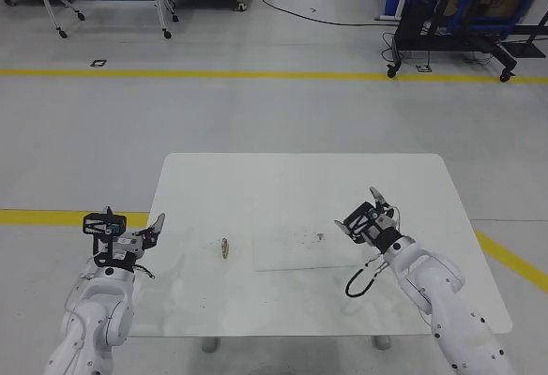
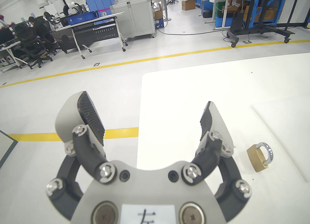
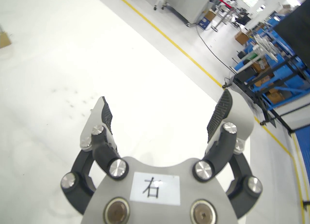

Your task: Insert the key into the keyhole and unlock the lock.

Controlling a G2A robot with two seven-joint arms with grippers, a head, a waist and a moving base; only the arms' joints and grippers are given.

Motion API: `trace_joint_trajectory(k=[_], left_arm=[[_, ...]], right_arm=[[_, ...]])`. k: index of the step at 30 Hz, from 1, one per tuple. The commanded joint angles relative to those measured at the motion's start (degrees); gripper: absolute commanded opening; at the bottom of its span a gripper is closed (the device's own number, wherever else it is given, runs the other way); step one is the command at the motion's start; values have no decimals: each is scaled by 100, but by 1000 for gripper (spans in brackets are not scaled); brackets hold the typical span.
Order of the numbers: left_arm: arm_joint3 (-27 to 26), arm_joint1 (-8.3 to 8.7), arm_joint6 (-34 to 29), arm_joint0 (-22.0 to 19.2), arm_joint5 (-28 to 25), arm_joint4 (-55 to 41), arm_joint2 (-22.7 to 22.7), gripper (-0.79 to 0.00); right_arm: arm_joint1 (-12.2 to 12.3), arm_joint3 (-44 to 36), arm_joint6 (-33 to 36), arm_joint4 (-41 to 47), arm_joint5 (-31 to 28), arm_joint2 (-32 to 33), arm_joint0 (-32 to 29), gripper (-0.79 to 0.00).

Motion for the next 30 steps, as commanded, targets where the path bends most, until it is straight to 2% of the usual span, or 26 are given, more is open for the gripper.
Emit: trace_joint_trajectory(k=[1,7,10,18,20,21,25,27,28,29,30], left_arm=[[0,0,0,0,0,0,0,0],[0,0,0,0,0,0,0,0],[0,0,0,0,0,0,0,0],[0,0,0,0,0,0,0,0],[0,0,0,0,0,0,0,0],[0,0,0,0,0,0,0,0],[0,0,0,0,0,0,0,0],[0,0,0,0,0,0,0,0],[0,0,0,0,0,0,0,0],[0,0,0,0,0,0,0,0],[0,0,0,0,0,0,0,0]], right_arm=[[-5,105,98,-87,-369,-194,197,0],[50,837,-156,354,-2275,-336,873,0],[125,1363,-252,417,-3793,-375,1367,0],[480,2542,-849,601,-3823,-1509,2372,-12],[548,2887,-788,799,-3823,-1786,2651,-37],[571,3043,-777,949,-3823,-1923,2782,-3],[677,3528,-808,1370,-3823,-2429,3197,-46],[729,3711,-833,1521,-3823,-2661,3356,-34],[749,3785,-841,1603,-3823,-2779,3432,-83],[764,3844,-836,1674,-3823,-2905,3509,-175],[777,3904,-816,1734,-3823,-3020,3590,-231]])
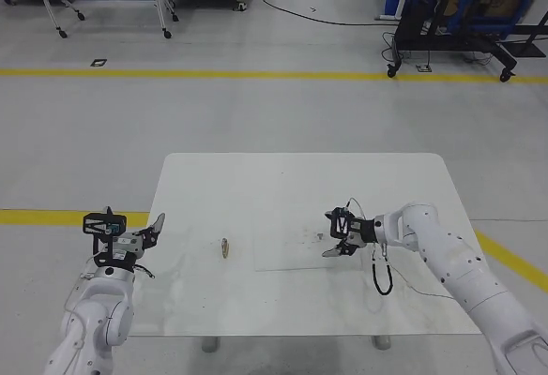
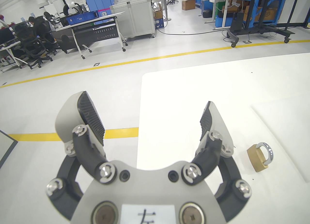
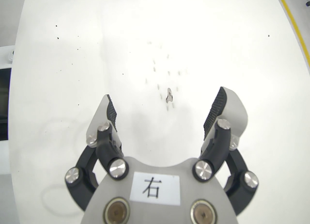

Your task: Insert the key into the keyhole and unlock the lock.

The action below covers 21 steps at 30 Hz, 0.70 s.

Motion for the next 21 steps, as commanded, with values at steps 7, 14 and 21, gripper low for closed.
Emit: trace_joint_trajectory(k=[7,14,21], left_arm=[[0,0,0,0,0,0,0,0],[0,0,0,0,0,0,0,0],[0,0,0,0,0,0,0,0]], right_arm=[[-3,475,154,515,0,-788,562,-446],[-76,768,286,798,0,-1162,843,-480],[-160,929,306,900,0,-1412,1007,-520]])
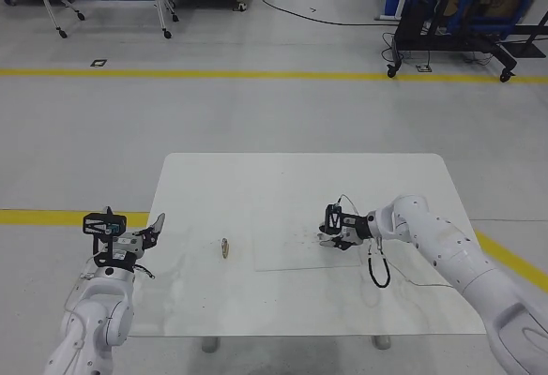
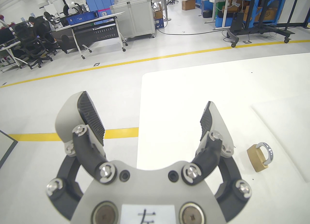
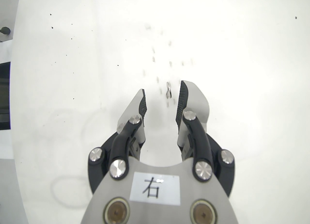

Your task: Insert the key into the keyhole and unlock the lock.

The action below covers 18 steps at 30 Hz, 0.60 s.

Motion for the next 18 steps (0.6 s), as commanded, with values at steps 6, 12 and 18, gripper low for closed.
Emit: trace_joint_trajectory(k=[6,12,18], left_arm=[[0,0,0,0,0,0,0,0],[0,0,0,0,0,0,0,0],[0,0,0,0,0,0,0,0]], right_arm=[[-147,171,244,57,0,-204,159,-610],[-269,388,257,131,0,-277,242,-785],[-315,487,188,34,9,-276,287,-785]])
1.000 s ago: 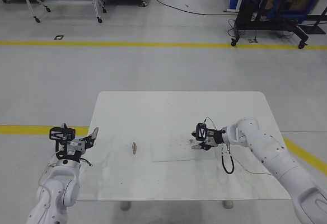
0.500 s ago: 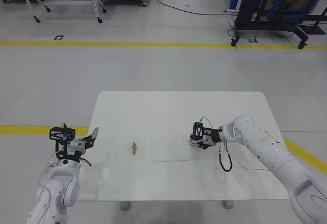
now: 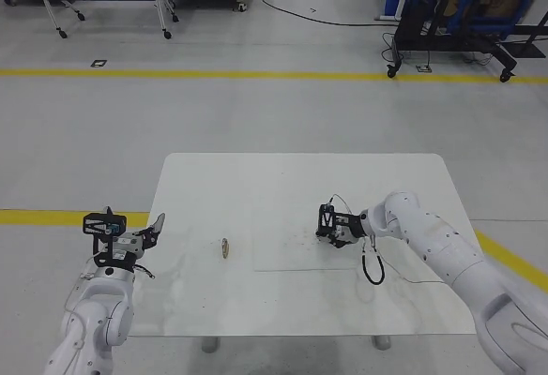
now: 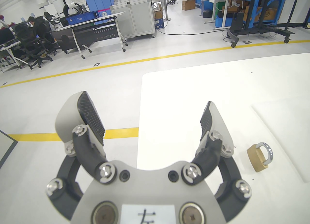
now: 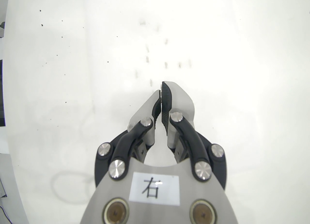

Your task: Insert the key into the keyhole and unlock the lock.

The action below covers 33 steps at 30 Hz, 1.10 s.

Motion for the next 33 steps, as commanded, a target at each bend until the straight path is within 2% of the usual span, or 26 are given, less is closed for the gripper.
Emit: trace_joint_trajectory(k=[1,8,15,18,25,30,33], left_arm=[[0,0,0,0,0,0,0,0],[0,0,0,0,0,0,0,0],[0,0,0,0,0,0,0,0],[0,0,0,0,0,0,0,0],[0,0,0,0,0,0,0,0],[0,0,0,0,0,0,0,0],[0,0,0,0,0,0,0,0]], right_arm=[[7,3,-76,-48,13,38,6,-785],[265,-323,-766,-497,116,433,-192,-785],[743,-1202,-2018,-825,614,1266,-1026,-785],[904,-1422,-2417,-429,326,1660,-1395,-785],[1154,-2213,-3401,-176,-5,2309,-2199,-785],[1278,-2612,-4051,-529,-5,2379,-2554,-785],[1278,-2612,-4051,-529,-5,2379,-2554,-785]])
